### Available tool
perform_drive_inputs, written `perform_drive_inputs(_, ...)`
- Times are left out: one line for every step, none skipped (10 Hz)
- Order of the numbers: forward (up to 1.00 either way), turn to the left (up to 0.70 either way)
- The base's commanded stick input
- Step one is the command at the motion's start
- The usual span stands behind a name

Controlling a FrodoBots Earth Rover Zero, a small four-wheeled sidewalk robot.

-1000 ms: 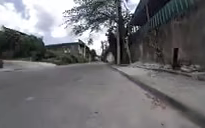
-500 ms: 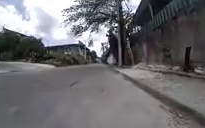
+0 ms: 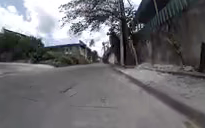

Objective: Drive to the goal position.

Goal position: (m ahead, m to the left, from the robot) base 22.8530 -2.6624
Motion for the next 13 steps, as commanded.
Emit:
perform_drive_inputs(1.0,0.0)
perform_drive_inputs(1.0,0.0)
perform_drive_inputs(1.0,0.0)
perform_drive_inputs(1.0,0.0)
perform_drive_inputs(1.0,0.0)
perform_drive_inputs(1.0,0.0)
perform_drive_inputs(1.0,0.0)
perform_drive_inputs(1.0,0.0)
perform_drive_inputs(1.0,0.0)
perform_drive_inputs(1.0,0.0)
perform_drive_inputs(1.0,0.0)
perform_drive_inputs(1.0,-0.02)
perform_drive_inputs(1.0,-0.03)
